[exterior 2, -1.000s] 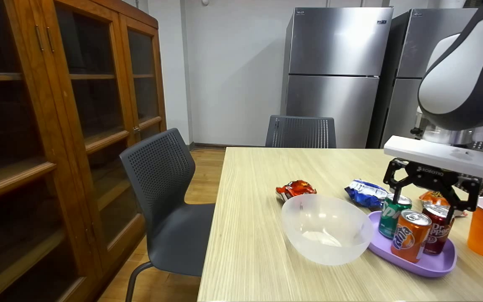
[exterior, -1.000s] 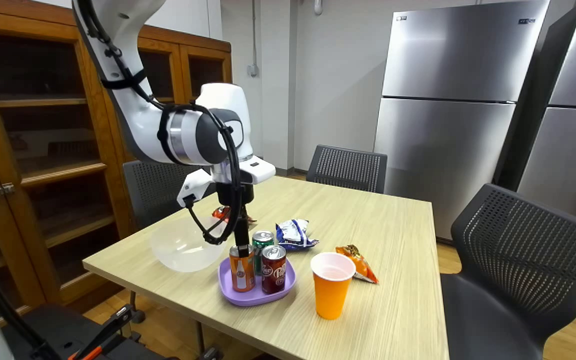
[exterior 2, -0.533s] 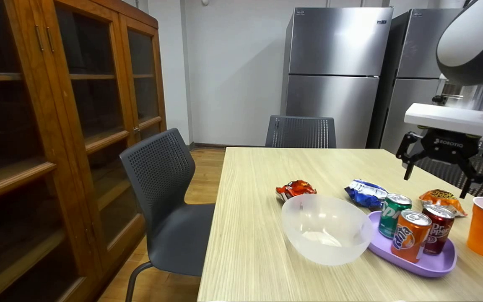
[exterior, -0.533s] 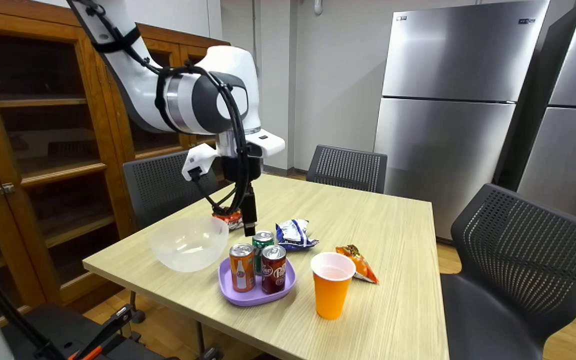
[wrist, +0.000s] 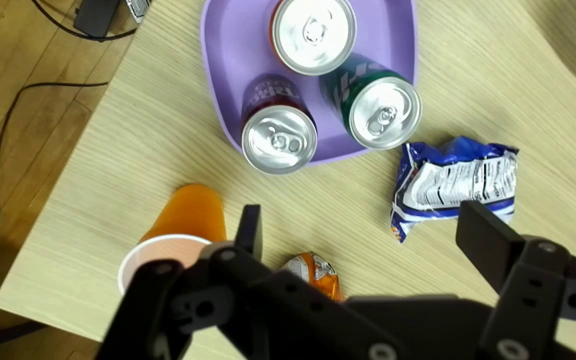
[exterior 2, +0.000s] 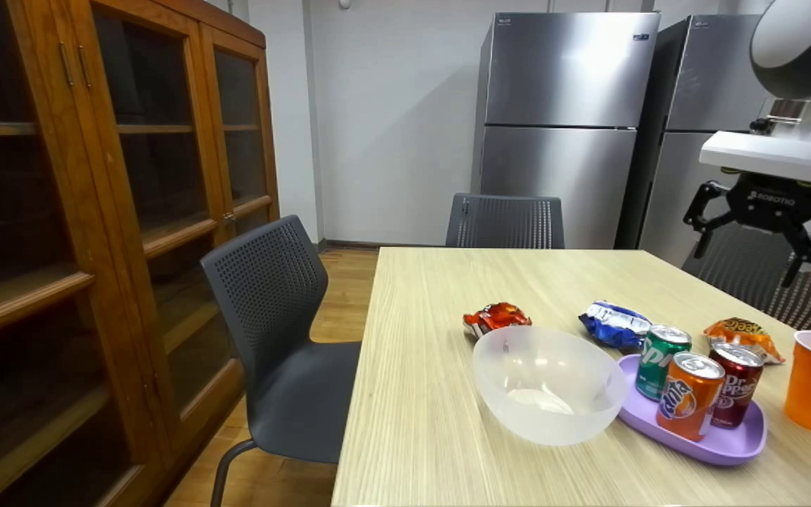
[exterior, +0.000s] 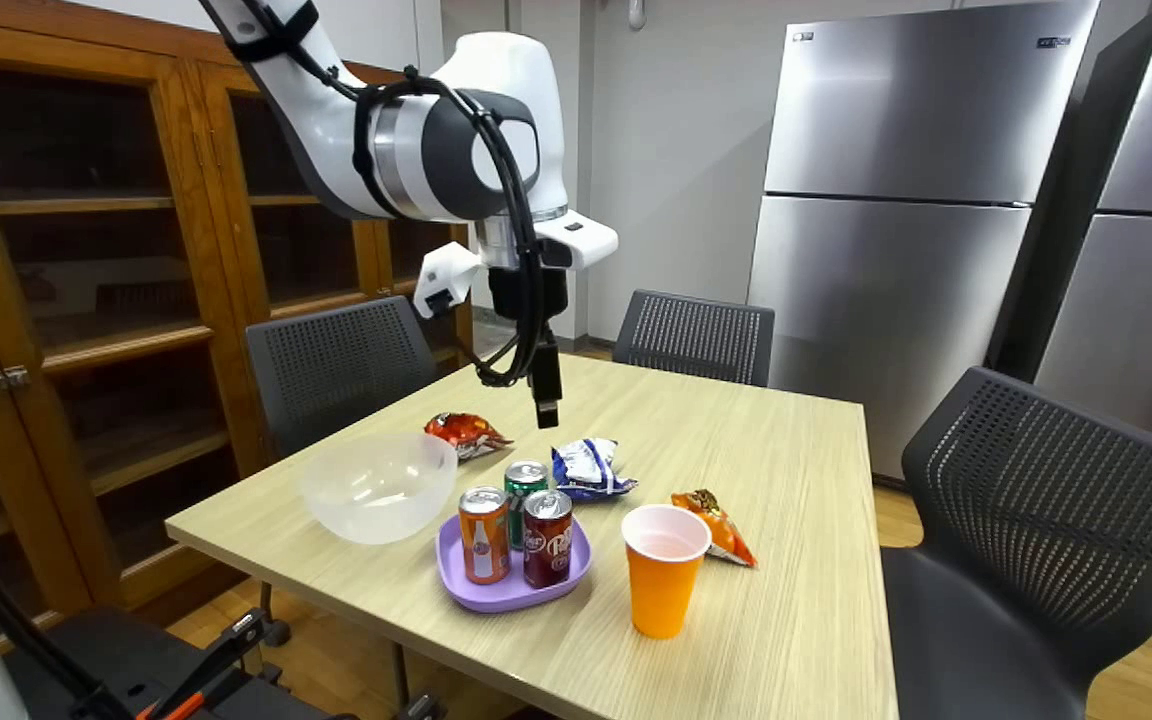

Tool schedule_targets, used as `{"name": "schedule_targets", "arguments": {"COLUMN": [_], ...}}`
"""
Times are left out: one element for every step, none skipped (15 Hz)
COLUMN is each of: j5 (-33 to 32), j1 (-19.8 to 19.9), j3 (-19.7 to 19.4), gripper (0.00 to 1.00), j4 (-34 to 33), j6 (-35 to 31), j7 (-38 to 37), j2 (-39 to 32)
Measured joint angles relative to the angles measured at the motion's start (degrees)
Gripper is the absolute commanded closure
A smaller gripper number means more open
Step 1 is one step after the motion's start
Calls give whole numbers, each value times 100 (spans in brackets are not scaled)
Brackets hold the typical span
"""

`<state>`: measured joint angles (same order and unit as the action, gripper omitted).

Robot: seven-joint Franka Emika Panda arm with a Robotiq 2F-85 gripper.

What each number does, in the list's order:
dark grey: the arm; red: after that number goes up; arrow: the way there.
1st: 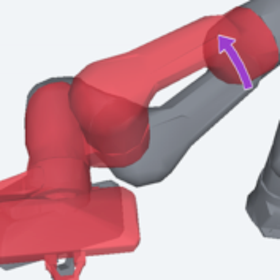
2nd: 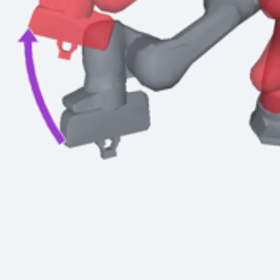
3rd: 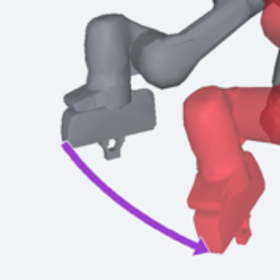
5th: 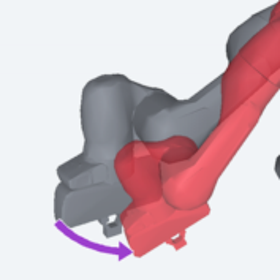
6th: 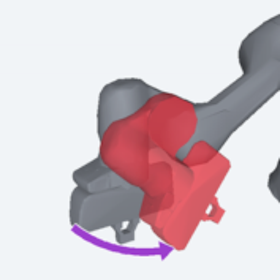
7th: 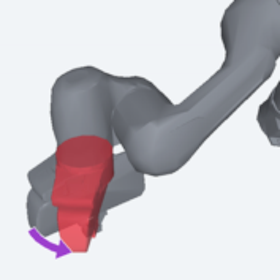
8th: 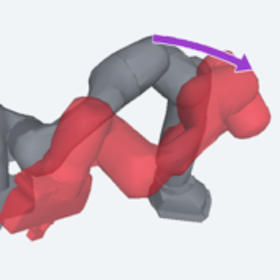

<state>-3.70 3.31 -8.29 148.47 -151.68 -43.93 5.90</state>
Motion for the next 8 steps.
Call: {"name": "schedule_targets", "arguments": {"j5": [0, -12, -14, -14, -14, -14, -14, -14], "j1": [55, 109, 166, 211, 238, 251, 252, 252], "j3": [4, 5, 6, 5, 5, 5, 7, 10], "gripper": [0, 0, 0, 0, 0, 0, 0, 0], "j4": [-96, -199, -316, -421, -499, -545, -568, -578], "j6": [0, 1, 10, 23, 34, 37, 38, 38], "j7": [0, 0, -7, -7, -7, -7, -7, -9], "j2": [-37, -93, -172, -259, -337, -395, -431, -450]}}
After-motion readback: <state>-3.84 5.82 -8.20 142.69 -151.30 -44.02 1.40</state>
